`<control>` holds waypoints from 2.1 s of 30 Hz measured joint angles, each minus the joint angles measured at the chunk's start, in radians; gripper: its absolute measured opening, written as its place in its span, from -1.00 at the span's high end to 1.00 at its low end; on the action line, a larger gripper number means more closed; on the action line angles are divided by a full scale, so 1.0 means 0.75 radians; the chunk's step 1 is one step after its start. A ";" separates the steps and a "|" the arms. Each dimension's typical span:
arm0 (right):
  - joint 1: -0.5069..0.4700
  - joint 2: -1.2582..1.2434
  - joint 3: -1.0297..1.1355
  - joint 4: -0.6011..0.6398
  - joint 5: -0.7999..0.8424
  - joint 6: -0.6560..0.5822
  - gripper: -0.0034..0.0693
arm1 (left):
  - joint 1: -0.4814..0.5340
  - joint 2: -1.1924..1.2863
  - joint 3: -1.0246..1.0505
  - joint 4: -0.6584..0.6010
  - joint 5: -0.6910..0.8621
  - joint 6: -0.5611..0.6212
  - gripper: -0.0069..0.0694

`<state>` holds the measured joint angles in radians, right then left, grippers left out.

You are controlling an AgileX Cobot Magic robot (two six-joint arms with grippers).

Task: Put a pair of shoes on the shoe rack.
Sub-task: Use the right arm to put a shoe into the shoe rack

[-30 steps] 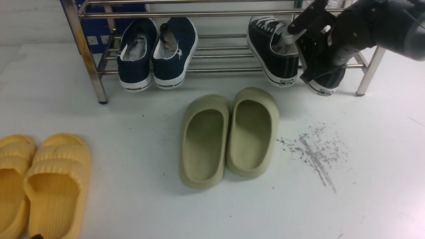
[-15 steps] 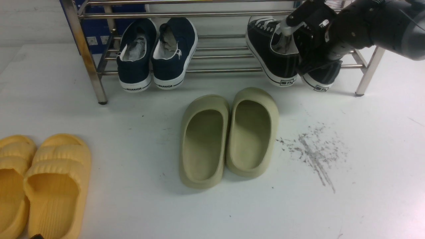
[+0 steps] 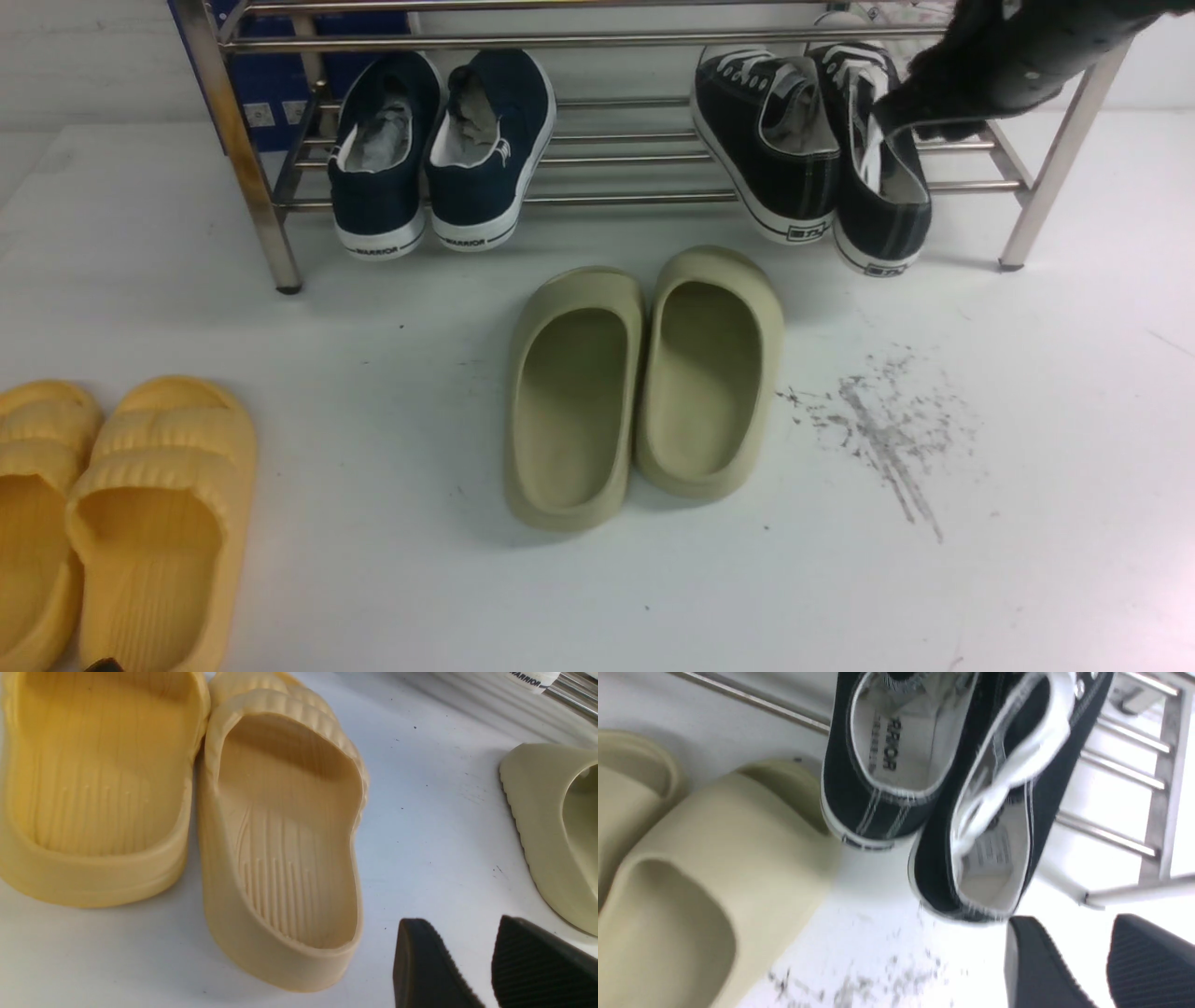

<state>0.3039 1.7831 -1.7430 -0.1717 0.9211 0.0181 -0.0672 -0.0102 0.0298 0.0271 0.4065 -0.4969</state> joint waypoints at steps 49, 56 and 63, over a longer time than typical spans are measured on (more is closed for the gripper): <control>-0.205 0.163 0.456 0.998 -1.092 -0.457 0.91 | 0.000 0.000 0.000 0.000 -0.001 0.000 0.19; -0.205 0.169 0.451 0.938 -1.025 -0.457 0.90 | 0.000 0.000 0.000 0.000 -0.001 0.000 0.19; -0.205 0.079 0.451 0.763 -0.840 -0.457 0.89 | 0.000 0.000 0.000 0.000 -0.001 0.000 0.19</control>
<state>0.1501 1.8425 -1.4048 0.4002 0.2915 -0.3250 -0.0672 -0.0102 0.0298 0.0271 0.4056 -0.4969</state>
